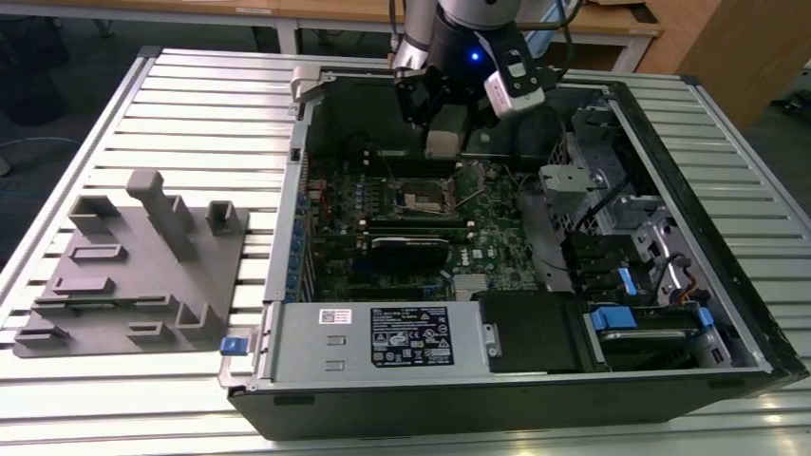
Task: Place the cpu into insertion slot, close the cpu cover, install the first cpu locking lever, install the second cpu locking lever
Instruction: 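Place the cpu into insertion slot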
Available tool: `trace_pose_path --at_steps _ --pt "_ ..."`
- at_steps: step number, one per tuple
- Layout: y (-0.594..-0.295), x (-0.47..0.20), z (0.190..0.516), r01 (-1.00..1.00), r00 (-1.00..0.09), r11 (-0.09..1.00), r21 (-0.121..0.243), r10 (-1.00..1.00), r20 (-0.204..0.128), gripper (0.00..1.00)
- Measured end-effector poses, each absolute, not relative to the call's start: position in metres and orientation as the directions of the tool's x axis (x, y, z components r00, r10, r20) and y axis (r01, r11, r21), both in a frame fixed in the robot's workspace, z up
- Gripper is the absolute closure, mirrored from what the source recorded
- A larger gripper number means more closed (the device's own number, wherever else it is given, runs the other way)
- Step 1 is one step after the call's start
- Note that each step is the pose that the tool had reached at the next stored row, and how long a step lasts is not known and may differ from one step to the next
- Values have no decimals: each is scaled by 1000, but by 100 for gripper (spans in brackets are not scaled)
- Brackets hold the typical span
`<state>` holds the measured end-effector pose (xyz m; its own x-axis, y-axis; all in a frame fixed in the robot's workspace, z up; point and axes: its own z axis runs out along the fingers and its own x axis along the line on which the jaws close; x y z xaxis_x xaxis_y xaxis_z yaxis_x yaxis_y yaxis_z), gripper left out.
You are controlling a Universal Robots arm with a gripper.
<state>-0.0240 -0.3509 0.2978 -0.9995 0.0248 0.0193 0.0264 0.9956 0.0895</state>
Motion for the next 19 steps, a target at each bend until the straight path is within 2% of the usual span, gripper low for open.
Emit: trace_pose_path --at_steps 19 --pt "-351 -24 290 26 -1000 996 90 25 19 46"
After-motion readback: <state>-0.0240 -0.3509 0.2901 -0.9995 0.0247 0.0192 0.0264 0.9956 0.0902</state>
